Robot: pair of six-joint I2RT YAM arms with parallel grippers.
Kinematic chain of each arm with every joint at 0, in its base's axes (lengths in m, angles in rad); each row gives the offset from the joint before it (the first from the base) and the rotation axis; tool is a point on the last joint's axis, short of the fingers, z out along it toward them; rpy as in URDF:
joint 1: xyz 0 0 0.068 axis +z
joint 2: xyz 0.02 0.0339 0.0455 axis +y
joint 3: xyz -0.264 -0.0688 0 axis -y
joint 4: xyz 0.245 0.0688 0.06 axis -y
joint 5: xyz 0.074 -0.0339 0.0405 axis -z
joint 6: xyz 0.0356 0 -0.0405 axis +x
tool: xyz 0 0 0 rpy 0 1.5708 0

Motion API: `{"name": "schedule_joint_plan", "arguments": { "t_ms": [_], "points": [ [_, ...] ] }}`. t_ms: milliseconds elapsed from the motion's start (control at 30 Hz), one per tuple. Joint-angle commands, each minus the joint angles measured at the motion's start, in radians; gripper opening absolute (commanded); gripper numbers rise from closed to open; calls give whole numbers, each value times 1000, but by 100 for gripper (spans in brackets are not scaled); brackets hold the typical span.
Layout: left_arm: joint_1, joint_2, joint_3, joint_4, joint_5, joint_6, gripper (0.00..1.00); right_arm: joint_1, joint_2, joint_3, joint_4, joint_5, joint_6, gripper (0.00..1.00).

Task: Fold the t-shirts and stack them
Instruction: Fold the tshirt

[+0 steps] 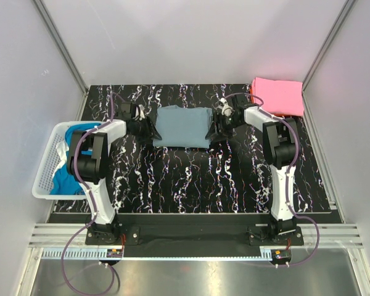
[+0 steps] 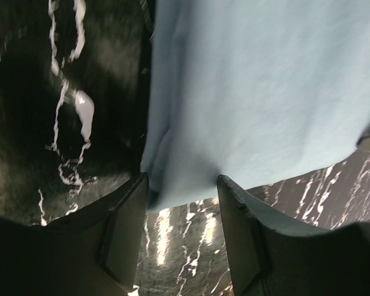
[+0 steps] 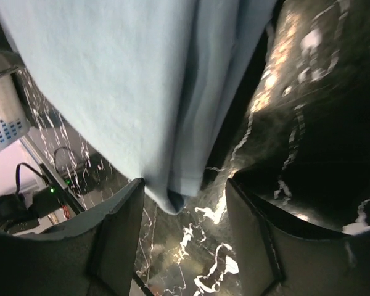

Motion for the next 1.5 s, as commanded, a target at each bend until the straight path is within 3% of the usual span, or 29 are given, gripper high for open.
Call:
{"name": "schedule_joint_plan", "arguments": {
  "t_ms": [0,133,167,233,267,300,367,400,533,667,700,767,867,967,1067,1300,1467],
  "points": [
    [-7,-31,-17,56,-13,22,53,22,-85,-62,62,-35,-25,62],
    [-15,-23,-34,50,-8,26,52,25,-132,-150,134,-70,-2,57],
    [-16,-23,-40,65,2,22,50,25,-142,-166,163,-79,2,50],
    [-19,-22,-59,84,48,7,35,26,-167,-205,176,-58,10,36],
    [-21,-23,-69,99,58,-8,27,25,-179,-216,179,-53,12,21],
    [-22,-29,-80,111,65,-17,11,25,-185,-235,179,-49,12,15],
    [-35,-62,-123,121,65,-37,0,23,-198,-258,180,-40,12,5],
    [-44,-77,-138,115,62,-59,0,26,-214,-287,180,-37,12,0],
    [-123,-181,-219,-15,-74,-103,0,25,-289,-406,202,-18,25,0],
    [-159,-285,-341,-34,-111,-168,4,25,-392,-533,179,38,61,0],
    [-160,-311,-362,-34,-117,-174,12,25,-408,-583,182,42,76,2],
    [-160,-367,-389,-69,-134,-169,42,25,-457,-631,190,30,82,25],
    [-156,-382,-321,-166,-214,-104,53,26,-507,-656,170,29,91,41],
    [-136,-342,-220,-226,-274,-41,55,25,-514,-549,102,65,61,52],
    [-90,-329,-191,-165,-232,-2,55,25,-437,-407,56,51,-5,58],
    [-25,-159,-28,-145,-208,102,55,25,-172,-80,-69,-12,-132,66],
    [-7,-74,62,-111,-180,125,54,26,-31,59,-158,-53,-230,65]
  ]
}}
